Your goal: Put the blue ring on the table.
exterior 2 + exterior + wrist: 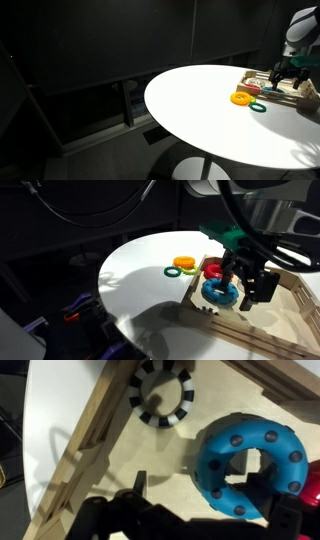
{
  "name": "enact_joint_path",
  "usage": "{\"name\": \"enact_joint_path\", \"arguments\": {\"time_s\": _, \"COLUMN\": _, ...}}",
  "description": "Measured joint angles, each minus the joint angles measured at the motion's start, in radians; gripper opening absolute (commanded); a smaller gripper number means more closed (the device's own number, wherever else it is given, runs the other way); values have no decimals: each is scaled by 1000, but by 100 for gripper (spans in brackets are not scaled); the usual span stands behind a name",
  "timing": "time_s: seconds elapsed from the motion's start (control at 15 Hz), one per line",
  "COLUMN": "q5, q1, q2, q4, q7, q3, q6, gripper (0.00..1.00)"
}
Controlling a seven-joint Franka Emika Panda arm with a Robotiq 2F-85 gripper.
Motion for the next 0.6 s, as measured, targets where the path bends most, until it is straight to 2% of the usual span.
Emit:
{"name": "enact_joint_path", "arguments": {"time_s": 0.07, "q5": 6, "q1": 0, "q2": 7, "q4": 0, "q7": -1, "q3": 1, "q6": 6, "gripper": 75}}
{"name": "enact_joint_path", "arguments": {"time_s": 0.2, "q5": 16, "q1": 0, "q2": 17, "q4": 0, "q7": -2, "q3": 2, "q6": 18, "gripper": 71}}
{"name": "enact_joint_path", "arguments": {"time_s": 0.6, "q5": 34, "q1": 0, "q2": 33, "q4": 5, "q7": -2, "q3": 3, "q6": 32, "gripper": 23}}
